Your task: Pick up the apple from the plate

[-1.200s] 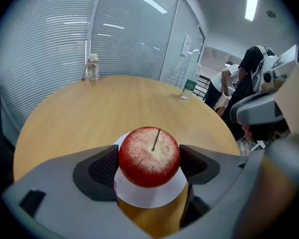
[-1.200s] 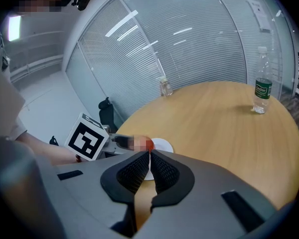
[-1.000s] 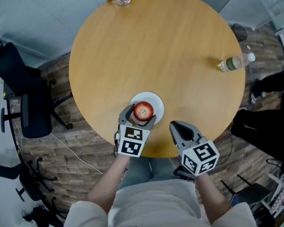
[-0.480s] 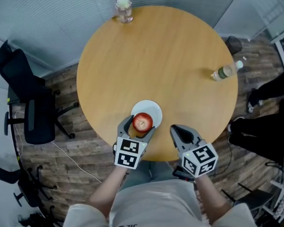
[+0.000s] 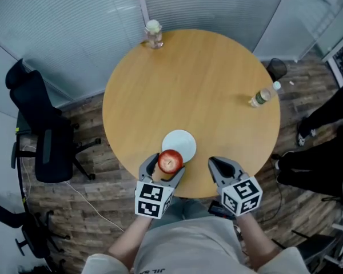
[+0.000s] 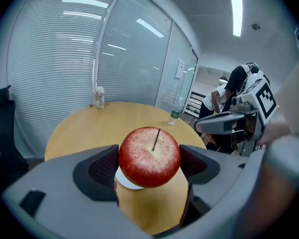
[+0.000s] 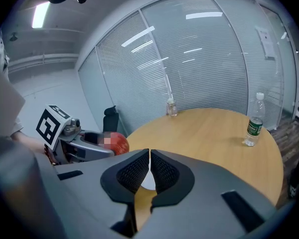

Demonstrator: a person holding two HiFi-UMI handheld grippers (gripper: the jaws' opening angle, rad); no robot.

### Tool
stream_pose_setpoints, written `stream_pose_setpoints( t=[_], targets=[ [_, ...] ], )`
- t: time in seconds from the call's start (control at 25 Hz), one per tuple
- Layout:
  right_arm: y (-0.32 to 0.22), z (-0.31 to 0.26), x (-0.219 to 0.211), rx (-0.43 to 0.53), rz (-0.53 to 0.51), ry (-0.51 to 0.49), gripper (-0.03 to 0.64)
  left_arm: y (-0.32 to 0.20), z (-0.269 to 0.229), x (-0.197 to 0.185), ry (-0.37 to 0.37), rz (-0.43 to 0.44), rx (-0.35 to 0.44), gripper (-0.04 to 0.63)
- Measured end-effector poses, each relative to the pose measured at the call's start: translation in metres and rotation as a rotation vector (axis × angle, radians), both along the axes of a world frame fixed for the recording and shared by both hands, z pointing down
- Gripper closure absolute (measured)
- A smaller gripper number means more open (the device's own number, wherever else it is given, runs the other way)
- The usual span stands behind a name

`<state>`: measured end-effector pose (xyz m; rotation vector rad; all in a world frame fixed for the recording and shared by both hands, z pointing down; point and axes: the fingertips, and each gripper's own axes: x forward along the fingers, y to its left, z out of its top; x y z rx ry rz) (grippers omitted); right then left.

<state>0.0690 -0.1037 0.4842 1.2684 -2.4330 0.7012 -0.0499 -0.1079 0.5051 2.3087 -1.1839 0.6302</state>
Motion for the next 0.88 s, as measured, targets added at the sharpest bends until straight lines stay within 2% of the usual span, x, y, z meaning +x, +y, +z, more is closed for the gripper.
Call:
stream_pose_setpoints(
  t=[0.24,0.48,0.88],
  targets=[
    [0.010,-0.019,0.001,0.035,0.009,-0.006,0.583,0.020,-0.019,0.001,0.029,0.005,0.029,0.213],
    [0.013,-0.035,0.000,0.076,0.019,-0.006,0.583,0.030,-0.039,0.003,0.089,-0.005,0.051,0.213],
    [0.020,-0.046,-0.001,0.098,0.031,-0.017,0.583,0.037,-0.056,0.006,0.083,0.016,0.092,0.213]
  ],
)
